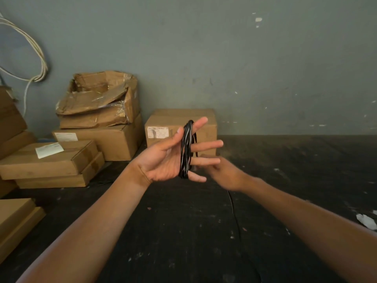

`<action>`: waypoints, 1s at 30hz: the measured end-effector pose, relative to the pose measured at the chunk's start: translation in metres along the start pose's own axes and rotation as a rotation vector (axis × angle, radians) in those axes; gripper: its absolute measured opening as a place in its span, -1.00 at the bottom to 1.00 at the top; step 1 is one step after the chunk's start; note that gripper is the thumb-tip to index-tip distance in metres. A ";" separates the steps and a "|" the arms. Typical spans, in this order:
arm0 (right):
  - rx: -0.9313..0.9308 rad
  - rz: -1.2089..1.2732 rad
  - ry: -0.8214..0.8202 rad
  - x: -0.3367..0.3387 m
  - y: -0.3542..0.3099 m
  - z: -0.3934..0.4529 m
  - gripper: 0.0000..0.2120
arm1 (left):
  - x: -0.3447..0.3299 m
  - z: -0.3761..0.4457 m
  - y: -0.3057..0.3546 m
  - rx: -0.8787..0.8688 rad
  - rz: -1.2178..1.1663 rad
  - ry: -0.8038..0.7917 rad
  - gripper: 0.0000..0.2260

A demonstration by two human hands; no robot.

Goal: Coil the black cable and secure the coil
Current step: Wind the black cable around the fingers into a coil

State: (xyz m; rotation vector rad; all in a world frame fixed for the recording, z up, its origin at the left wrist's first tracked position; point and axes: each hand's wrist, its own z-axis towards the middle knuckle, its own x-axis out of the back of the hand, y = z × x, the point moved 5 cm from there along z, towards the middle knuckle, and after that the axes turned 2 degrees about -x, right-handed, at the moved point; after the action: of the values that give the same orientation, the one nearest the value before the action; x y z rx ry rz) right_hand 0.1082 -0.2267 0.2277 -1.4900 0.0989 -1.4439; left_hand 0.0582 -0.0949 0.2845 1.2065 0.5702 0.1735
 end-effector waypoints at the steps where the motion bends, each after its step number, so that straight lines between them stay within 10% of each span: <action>1: -0.017 -0.003 -0.022 -0.011 0.004 -0.003 -0.76 | -0.001 0.001 0.003 -0.019 -0.012 -0.009 -0.55; 16: 0.075 -0.220 -0.272 -0.062 -0.034 -0.032 -0.74 | 0.035 0.007 0.033 -0.156 0.031 0.225 -0.59; 30: 0.246 -0.270 -0.013 -0.008 -0.085 -0.026 -0.76 | 0.079 -0.020 0.005 -0.061 0.054 0.471 -0.59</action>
State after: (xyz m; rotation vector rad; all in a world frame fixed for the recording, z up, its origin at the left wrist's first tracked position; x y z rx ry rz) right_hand 0.0379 -0.1951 0.2735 -1.3461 -0.2886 -1.5957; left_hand 0.1164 -0.0435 0.2590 1.1252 0.9349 0.5257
